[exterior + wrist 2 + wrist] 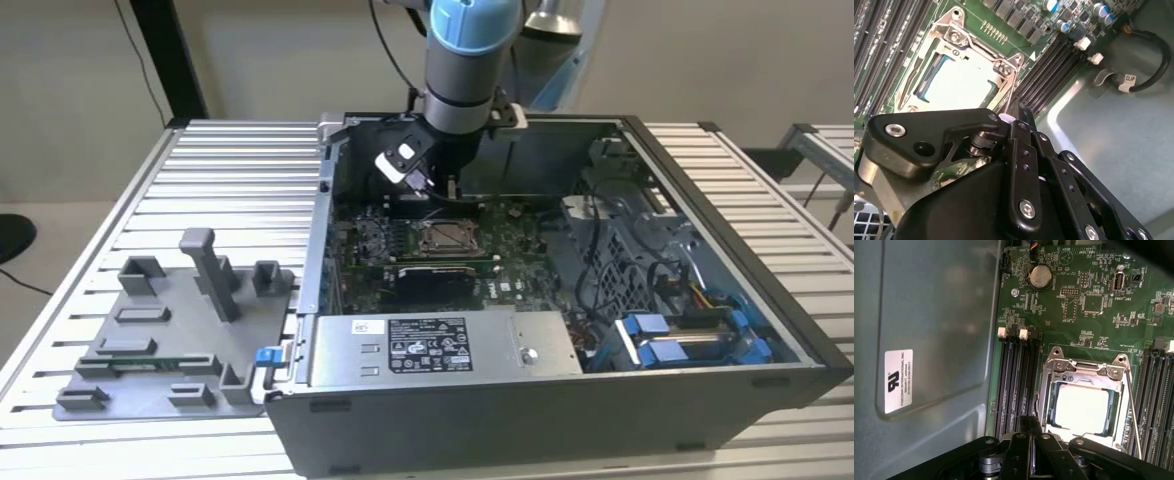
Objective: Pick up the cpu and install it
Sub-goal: 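Close the cpu cover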
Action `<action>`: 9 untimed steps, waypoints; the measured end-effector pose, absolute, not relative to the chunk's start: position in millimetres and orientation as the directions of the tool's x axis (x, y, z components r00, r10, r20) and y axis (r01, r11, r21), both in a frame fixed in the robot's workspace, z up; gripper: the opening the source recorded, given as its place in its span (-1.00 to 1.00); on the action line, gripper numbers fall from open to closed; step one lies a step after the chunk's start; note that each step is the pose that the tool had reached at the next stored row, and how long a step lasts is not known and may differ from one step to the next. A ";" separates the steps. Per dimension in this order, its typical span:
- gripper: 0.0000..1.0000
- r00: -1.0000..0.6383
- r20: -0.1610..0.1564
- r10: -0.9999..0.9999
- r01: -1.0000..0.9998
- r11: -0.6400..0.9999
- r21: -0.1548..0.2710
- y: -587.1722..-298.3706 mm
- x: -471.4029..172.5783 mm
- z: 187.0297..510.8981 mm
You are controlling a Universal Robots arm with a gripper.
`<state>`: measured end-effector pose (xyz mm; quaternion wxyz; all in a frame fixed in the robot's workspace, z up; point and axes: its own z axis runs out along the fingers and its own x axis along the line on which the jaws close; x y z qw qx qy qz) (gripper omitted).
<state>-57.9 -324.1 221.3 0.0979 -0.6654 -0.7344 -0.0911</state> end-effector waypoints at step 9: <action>-1.00 -0.095 0.259 0.961 0.995 0.098 0.003 -324.1 -47.3 219.0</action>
